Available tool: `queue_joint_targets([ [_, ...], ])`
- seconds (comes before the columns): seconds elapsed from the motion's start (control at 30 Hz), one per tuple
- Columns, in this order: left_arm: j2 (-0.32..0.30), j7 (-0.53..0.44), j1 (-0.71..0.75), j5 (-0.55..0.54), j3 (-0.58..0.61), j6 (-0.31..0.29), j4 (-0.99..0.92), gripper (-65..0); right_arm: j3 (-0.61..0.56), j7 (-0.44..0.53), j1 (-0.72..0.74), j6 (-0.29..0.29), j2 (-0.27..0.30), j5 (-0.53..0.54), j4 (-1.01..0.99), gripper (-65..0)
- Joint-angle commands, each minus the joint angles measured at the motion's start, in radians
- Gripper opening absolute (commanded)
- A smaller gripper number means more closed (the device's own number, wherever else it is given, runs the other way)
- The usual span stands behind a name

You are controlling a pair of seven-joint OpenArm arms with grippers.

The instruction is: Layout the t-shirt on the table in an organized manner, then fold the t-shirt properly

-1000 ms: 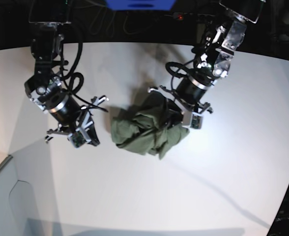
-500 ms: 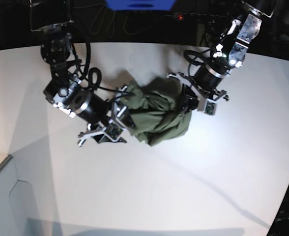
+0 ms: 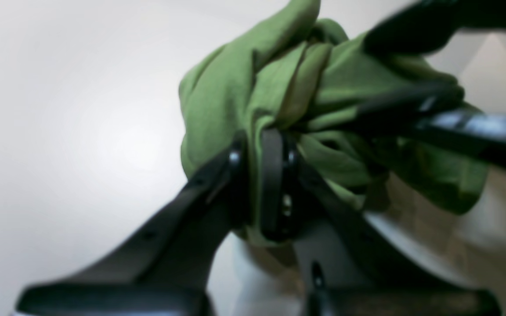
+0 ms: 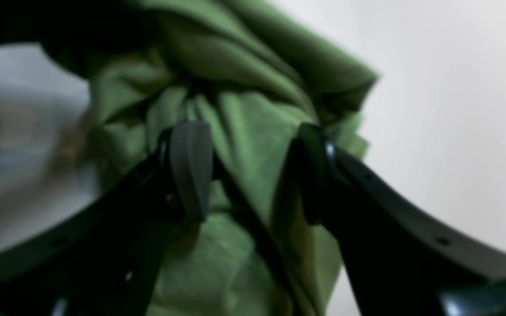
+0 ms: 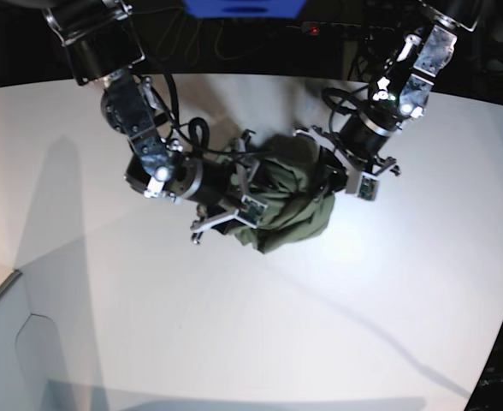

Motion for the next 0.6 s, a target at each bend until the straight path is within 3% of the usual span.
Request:
queue_joint_targets([
  [0.0, -0.005, -0.022, -0.007, -0.005, -0.005, -0.003, 0.015, -64.6, -0.008, 0.02, 0.023, -0.01, -0.002, 0.015, 0.004, -33.5],
  [0.4, -0.005, -0.026, -0.003, -0.003, -0.005, -0.003, -0.016, -64.6, -0.018, 0.02, 0.101, -0.01, -0.004, 0.015, -0.096, -35.2],
  [0.57, -0.005, -0.028, -0.003, -0.003, -0.005, -0.003, -0.022, -64.6, -0.017, 0.02, 0.118, -0.01, -0.004, 0.015, -0.136, -50.1],
])
